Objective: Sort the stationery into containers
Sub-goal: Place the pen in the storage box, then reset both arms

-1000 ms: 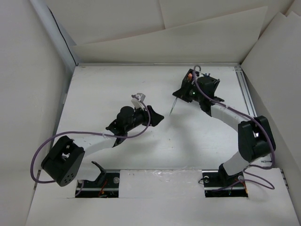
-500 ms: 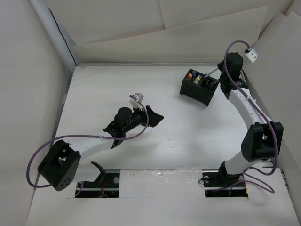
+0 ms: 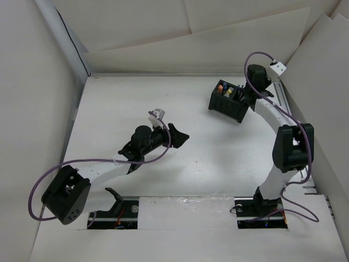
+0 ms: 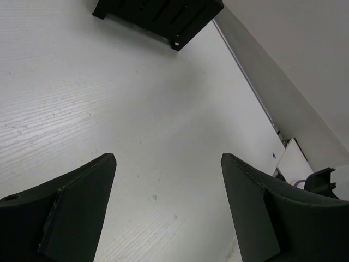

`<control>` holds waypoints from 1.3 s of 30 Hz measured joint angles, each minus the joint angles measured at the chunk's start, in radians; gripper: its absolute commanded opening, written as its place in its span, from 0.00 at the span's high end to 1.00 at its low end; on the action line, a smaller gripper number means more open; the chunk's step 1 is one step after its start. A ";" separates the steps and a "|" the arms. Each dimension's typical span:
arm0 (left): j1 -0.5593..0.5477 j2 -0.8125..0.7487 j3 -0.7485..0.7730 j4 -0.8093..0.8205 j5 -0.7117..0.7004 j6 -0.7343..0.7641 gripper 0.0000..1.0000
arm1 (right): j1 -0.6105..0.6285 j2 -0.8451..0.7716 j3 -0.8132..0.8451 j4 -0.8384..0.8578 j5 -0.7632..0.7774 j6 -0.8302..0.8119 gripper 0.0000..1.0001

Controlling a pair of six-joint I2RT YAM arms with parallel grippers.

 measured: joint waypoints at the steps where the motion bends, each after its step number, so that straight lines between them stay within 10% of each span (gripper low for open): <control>1: 0.000 -0.013 -0.006 -0.002 -0.009 0.000 0.23 | 0.009 0.002 0.000 -0.001 0.006 -0.002 0.97; 4: 0.000 -0.045 -0.022 -0.004 -0.027 -0.001 0.22 | 0.043 0.002 0.000 0.000 0.024 -0.005 0.68; 5: 0.000 -0.053 -0.026 -0.003 -0.031 -0.002 0.20 | 0.054 0.002 0.000 0.000 0.028 -0.007 0.44; 12: 0.000 -0.115 -0.048 -0.007 -0.063 -0.003 0.16 | 0.102 -0.055 -0.017 -0.033 0.021 -0.014 0.00; 39: 0.040 -0.409 -0.224 0.060 -0.166 -0.109 0.00 | 0.500 -0.903 -0.511 -0.465 -0.128 0.247 0.00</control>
